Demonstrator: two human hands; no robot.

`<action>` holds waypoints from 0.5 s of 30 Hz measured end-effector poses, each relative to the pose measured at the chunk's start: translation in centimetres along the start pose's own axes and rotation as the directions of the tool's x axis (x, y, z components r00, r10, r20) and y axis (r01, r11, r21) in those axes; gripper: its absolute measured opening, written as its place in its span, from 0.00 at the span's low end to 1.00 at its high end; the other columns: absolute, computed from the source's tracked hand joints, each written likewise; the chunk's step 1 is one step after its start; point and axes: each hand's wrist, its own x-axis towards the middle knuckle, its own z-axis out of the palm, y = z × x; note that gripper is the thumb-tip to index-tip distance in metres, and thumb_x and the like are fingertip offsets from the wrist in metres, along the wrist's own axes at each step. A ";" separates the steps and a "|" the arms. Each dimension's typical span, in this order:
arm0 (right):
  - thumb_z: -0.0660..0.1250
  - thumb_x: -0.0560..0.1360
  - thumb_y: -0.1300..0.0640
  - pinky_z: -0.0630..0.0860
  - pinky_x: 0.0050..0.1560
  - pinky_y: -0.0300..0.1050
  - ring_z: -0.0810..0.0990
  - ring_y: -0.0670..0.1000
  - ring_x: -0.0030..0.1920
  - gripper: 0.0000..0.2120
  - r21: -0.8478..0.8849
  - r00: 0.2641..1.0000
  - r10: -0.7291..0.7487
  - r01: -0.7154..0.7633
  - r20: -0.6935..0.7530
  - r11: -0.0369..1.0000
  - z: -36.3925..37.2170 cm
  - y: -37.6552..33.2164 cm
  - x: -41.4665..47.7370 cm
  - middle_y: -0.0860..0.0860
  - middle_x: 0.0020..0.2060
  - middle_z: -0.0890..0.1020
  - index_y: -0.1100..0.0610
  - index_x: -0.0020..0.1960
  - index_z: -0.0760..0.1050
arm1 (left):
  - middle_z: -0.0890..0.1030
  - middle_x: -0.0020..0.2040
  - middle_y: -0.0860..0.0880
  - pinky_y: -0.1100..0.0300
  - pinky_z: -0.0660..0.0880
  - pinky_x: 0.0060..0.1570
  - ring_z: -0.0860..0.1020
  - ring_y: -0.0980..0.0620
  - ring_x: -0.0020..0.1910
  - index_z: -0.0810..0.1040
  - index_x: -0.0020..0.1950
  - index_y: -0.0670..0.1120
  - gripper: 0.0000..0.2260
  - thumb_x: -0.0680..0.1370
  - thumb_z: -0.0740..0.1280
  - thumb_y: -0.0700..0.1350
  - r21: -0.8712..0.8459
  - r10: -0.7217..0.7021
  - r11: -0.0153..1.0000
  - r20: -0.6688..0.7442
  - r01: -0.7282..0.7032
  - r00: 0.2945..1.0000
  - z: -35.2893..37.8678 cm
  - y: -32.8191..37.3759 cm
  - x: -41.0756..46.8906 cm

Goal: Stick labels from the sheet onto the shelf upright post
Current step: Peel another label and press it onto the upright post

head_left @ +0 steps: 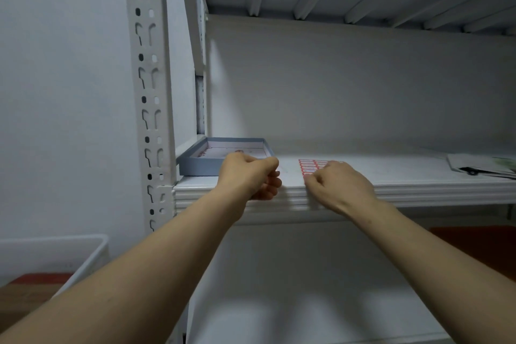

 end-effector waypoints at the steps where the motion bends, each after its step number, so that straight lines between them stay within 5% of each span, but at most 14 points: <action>1: 0.50 0.79 0.48 0.70 0.48 0.46 0.72 0.56 0.52 0.21 0.060 0.999 -0.001 -0.002 0.040 0.998 0.0 -0.3 0.3 0.54 0.47 0.70 0.55 0.37 0.75 | 0.80 0.33 0.41 0.64 0.75 0.25 0.76 0.48 0.26 0.78 0.38 0.35 0.07 0.74 0.64 0.36 0.003 0.000 1.000 0.001 0.000 1.000 -0.1 0.0 0.0; 4: 0.48 0.80 0.50 0.67 0.49 0.46 0.73 0.57 0.50 0.18 0.218 0.990 -0.024 -0.006 0.136 0.976 0.3 -1.1 1.8 0.57 0.49 0.72 0.56 0.35 0.65 | 0.81 0.34 0.41 0.65 0.76 0.25 0.77 0.49 0.27 0.78 0.39 0.35 0.07 0.75 0.64 0.37 0.020 -0.002 1.000 0.002 0.002 1.000 -0.2 0.0 0.1; 6: 0.51 0.79 0.54 0.67 0.55 0.49 0.74 0.57 0.51 0.15 0.293 0.995 -0.057 0.031 0.082 0.956 0.2 -1.5 2.0 0.56 0.47 0.76 0.54 0.36 0.69 | 0.80 0.33 0.42 0.65 0.74 0.24 0.76 0.49 0.26 0.78 0.38 0.36 0.07 0.75 0.65 0.37 0.032 -0.007 0.999 -0.003 0.007 1.000 -0.4 0.2 0.0; 9: 0.63 0.74 0.58 0.68 0.59 0.45 0.75 0.52 0.57 0.08 0.478 0.964 -0.058 0.180 -0.259 0.860 -0.5 -1.9 1.3 0.48 0.49 0.80 0.52 0.49 0.80 | 0.73 0.29 0.45 0.65 0.64 0.23 0.66 0.51 0.24 0.77 0.34 0.40 0.08 0.74 0.66 0.37 0.077 -0.007 0.997 -0.027 0.009 1.000 -1.0 0.4 0.0; 11: 0.68 0.70 0.61 0.65 0.63 0.42 0.75 0.48 0.53 0.07 0.600 0.903 -0.057 0.329 -0.426 0.729 -1.1 -2.5 0.3 0.44 0.45 0.79 0.53 0.47 0.80 | 0.68 0.30 0.46 0.64 0.57 0.26 0.61 0.52 0.24 0.76 0.32 0.42 0.09 0.73 0.66 0.38 0.074 -0.013 0.997 -0.054 0.017 0.998 -1.6 0.4 0.0; 15: 0.67 0.65 0.47 0.51 0.71 0.53 0.76 0.48 0.50 0.11 0.185 0.710 -0.342 0.551 -0.615 0.814 -0.8 -2.6 -0.5 0.47 0.43 0.81 0.52 0.42 0.81 | 0.66 0.30 0.46 0.63 0.55 0.28 0.59 0.52 0.25 0.75 0.33 0.42 0.08 0.72 0.66 0.38 0.061 -0.046 0.997 -0.045 0.049 0.998 -2.0 0.4 -0.2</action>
